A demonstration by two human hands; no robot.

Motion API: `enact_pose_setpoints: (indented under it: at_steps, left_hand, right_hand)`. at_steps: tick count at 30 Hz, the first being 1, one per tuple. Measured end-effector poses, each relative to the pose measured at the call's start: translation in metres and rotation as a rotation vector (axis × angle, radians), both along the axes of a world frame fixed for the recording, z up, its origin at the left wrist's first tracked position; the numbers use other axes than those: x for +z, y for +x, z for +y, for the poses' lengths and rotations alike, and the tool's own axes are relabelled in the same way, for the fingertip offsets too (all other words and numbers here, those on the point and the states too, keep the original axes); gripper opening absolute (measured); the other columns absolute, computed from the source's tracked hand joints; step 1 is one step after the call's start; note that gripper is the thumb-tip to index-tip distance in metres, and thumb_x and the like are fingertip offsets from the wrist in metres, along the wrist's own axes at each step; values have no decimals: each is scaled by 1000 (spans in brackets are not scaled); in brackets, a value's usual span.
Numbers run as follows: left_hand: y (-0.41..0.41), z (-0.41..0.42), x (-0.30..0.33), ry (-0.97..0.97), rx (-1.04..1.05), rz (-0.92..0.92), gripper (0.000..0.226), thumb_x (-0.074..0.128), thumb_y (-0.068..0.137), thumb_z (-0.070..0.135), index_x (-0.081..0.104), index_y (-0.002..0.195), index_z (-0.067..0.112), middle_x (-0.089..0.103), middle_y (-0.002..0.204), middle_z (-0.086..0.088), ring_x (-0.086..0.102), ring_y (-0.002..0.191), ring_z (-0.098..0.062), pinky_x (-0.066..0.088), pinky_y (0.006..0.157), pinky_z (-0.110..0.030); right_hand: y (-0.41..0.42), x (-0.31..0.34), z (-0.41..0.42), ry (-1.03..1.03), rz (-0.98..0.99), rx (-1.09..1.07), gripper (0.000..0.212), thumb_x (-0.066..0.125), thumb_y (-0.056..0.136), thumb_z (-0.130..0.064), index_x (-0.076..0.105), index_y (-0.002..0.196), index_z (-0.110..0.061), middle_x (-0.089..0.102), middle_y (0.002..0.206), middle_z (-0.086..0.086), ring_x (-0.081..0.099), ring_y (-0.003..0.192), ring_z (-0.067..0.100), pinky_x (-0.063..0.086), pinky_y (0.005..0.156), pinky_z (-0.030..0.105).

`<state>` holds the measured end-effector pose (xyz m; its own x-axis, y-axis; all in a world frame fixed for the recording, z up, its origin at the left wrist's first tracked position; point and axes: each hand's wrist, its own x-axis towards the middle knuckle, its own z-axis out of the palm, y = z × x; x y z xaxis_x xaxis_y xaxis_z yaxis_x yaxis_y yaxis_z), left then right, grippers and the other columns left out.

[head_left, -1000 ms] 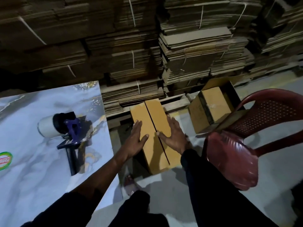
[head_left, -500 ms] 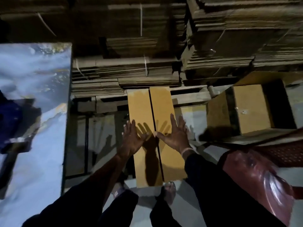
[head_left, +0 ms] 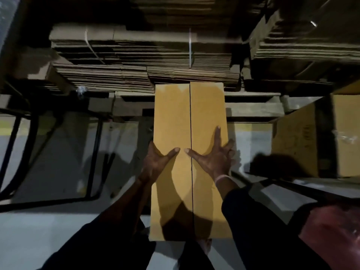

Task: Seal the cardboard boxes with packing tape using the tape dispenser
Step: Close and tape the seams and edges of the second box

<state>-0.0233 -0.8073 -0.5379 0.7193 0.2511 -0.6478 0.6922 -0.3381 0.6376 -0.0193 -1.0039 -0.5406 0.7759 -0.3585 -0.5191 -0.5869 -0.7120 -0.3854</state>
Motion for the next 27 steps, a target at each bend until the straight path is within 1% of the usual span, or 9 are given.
enact_pose_setpoints:
  at_steps: [2, 4, 7, 10, 15, 18, 20, 23, 27]
  left_hand:
    - [-3, -1, -2, -21, 22, -19, 105, 87, 72, 61, 34, 155, 24, 55, 151, -3, 52, 137, -29, 44, 108, -44]
    - [-2, -6, 6, -32, 25, -31, 100, 88, 72, 60, 36, 151, 24, 56, 148, -3, 53, 135, -30, 47, 107, -46]
    - [-2, -10, 29, -40, -10, -72, 100, 87, 73, 61, 35, 149, 25, 57, 146, -2, 54, 134, -29, 47, 103, -43]
    - [-4, -13, 72, -33, -64, -118, 105, 87, 73, 61, 30, 156, 29, 54, 151, 0, 52, 136, -27, 45, 107, -43]
    - [-14, -21, 180, 40, -124, -190, 110, 84, 73, 67, 25, 158, 31, 53, 152, -1, 53, 135, -28, 47, 104, -43]
    - [-26, -21, 256, 85, -147, -216, 114, 80, 70, 76, 24, 159, 32, 55, 151, -3, 55, 134, -30, 50, 105, -48]
    - [-34, -20, 308, 111, -152, -245, 115, 79, 68, 78, 25, 159, 31, 56, 149, -3, 55, 134, -31, 52, 104, -50]
    - [-47, -16, 381, 174, -156, -287, 114, 77, 68, 79, 28, 158, 27, 56, 149, -6, 55, 134, -34, 52, 103, -48]
    - [-59, -8, 459, 223, -170, -320, 114, 75, 68, 81, 31, 156, 23, 58, 146, -8, 57, 131, -35, 53, 98, -45]
  right_hand:
    - [1, 0, 2, -34, -11, 3, 143, 62, 44, -103, -25, 150, -61, 5, 165, 19, 23, 145, 50, 33, 112, 64]
    - [0, 7, 3, -54, -32, -9, 143, 63, 45, -102, -23, 151, -59, 15, 158, 19, 27, 140, 48, 35, 110, 64]
    - [-8, 29, -2, -71, -69, -43, 143, 61, 44, -103, -20, 153, -59, 22, 151, 20, 32, 134, 47, 36, 109, 63]
    - [-20, 71, -7, -76, -118, -88, 142, 60, 43, -105, -17, 154, -60, 25, 148, 19, 36, 131, 46, 37, 109, 59]
    - [-35, 181, -15, -85, -195, -100, 142, 63, 46, -103, -14, 156, -57, 24, 150, 20, 34, 134, 45, 34, 112, 55]
    - [-45, 261, -16, -90, -237, -76, 143, 61, 45, -104, -14, 157, -55, 25, 150, 22, 33, 137, 46, 34, 112, 55]
    - [-51, 316, -15, -105, -241, -51, 143, 59, 46, -104, -13, 158, -52, 26, 149, 22, 34, 134, 45, 32, 109, 54]
    - [-58, 392, -13, -147, -269, -26, 143, 55, 43, -106, -9, 159, -51, 29, 146, 23, 38, 128, 44, 34, 106, 53]
    - [-70, 470, -6, -135, -292, -7, 140, 56, 46, -105, -5, 160, -50, 26, 150, 24, 31, 137, 46, 33, 112, 56]
